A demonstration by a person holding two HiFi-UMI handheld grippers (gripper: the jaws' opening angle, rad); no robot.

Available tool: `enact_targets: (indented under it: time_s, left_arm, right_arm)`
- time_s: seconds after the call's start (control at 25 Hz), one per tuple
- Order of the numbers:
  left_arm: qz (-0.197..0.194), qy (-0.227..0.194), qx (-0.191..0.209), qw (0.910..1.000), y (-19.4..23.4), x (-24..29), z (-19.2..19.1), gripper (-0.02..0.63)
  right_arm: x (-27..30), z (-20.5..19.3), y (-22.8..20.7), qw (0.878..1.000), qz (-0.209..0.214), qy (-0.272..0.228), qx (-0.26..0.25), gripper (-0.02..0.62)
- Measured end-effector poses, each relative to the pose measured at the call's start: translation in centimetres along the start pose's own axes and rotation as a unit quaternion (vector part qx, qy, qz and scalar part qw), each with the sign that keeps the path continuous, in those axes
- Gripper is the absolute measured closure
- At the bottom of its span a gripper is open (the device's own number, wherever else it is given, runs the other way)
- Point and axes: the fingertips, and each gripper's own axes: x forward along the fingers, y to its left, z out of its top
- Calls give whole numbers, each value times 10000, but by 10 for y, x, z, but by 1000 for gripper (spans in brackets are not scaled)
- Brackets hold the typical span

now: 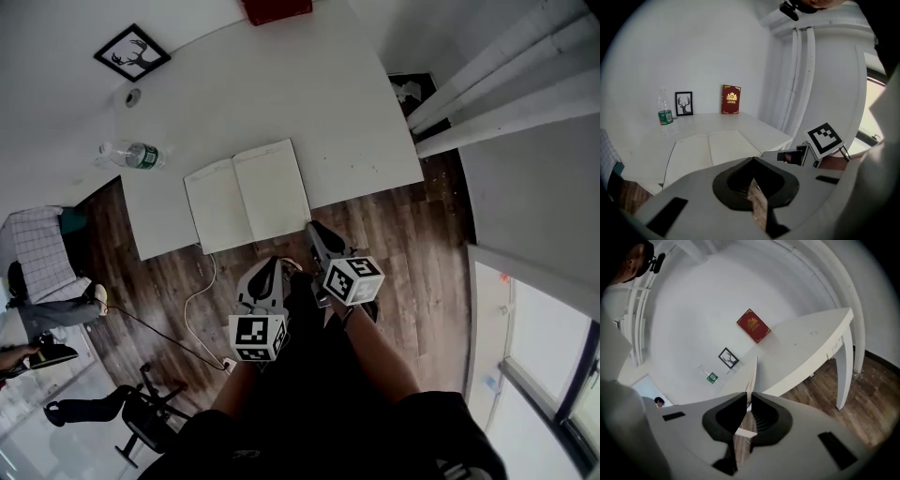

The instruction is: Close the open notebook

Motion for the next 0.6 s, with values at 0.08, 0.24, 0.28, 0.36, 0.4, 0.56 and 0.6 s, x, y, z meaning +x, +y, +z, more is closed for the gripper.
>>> enact_targets:
  time_s: [0.08,0.24,0.28,0.36,0.4,0.56,0.6]
  left_arm:
    - [70,-44,-67,9999,1,-3,0,603]
    - [218,-139,-223,9994,6,-10,-1,603]
    - [257,-164,-269,9992,7,-12,-2,603]
    - [338,-209,-352,9986,8,-16,-4,603]
    - [379,-234,-390,9982,9,-18,-5,603]
    - [575,-363,-558,9961,17,-26,-6,603]
    - [636,-400,-611,9953,19,-28,-6,603]
  right_arm:
    - [-2,2,4,9998,11,33,-212,549]
    - [-3,5,12,9986,23,104,-519,549]
    - [-4,6,14,9982,33,118,-591,549]
    - [-5,8,18,9971,61,134,-752,549]
    - [-6,9,21,9963,75,139,-840,549]
    - [-8,13,32,9928,112,175,-1180,549]
    - [-8,14,34,9917,118,187,-1264,549]
